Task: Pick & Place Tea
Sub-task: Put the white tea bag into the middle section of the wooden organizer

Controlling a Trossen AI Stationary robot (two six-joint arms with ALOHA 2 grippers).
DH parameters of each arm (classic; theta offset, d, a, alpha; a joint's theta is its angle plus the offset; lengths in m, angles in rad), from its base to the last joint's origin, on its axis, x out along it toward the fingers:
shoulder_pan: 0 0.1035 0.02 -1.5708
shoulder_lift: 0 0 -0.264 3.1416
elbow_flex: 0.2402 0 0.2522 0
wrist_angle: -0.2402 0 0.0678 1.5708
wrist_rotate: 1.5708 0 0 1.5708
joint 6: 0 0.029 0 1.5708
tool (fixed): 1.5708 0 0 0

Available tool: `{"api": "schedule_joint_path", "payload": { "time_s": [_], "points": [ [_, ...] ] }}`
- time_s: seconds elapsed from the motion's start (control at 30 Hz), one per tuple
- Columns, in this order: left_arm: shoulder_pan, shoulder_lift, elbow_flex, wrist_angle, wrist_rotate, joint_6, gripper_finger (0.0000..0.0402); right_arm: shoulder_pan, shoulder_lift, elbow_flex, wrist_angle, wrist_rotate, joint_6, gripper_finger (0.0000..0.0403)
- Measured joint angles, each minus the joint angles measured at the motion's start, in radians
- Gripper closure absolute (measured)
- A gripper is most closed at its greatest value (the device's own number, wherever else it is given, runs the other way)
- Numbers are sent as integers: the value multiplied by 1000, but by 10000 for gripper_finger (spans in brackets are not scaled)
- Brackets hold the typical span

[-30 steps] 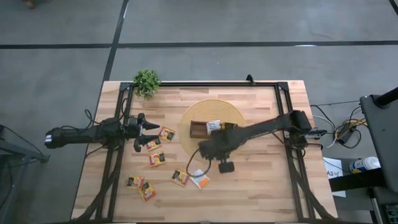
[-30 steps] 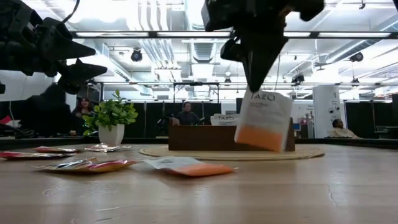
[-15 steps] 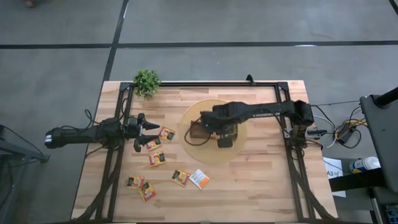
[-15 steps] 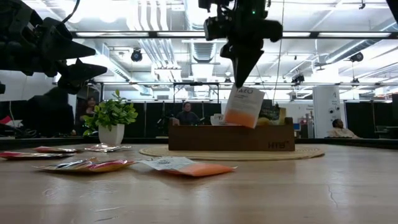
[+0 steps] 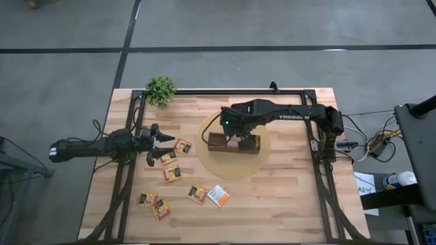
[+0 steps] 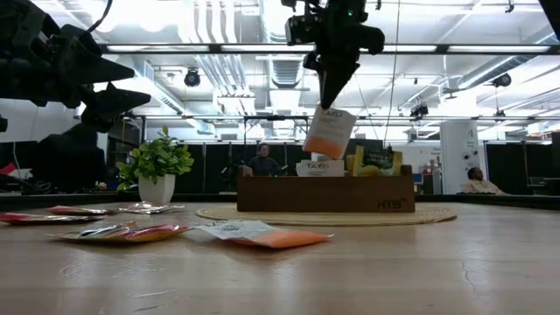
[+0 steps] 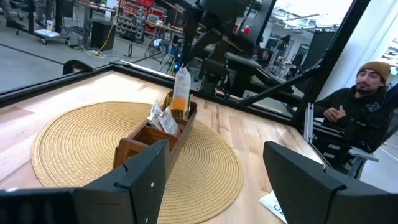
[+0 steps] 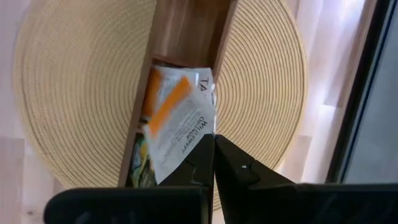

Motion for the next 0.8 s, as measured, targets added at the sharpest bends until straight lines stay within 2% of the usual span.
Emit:
{"api": "schedule_joint_path", "payload": {
  "time_s": [0.67,0.8],
  "points": [
    [0,0,0,0,0,0,145,16,137,43,33,-2,-123,395],
    [0,0,0,0,0,0,145,16,153,58,-14,-1,-143,395]
  ]
}}
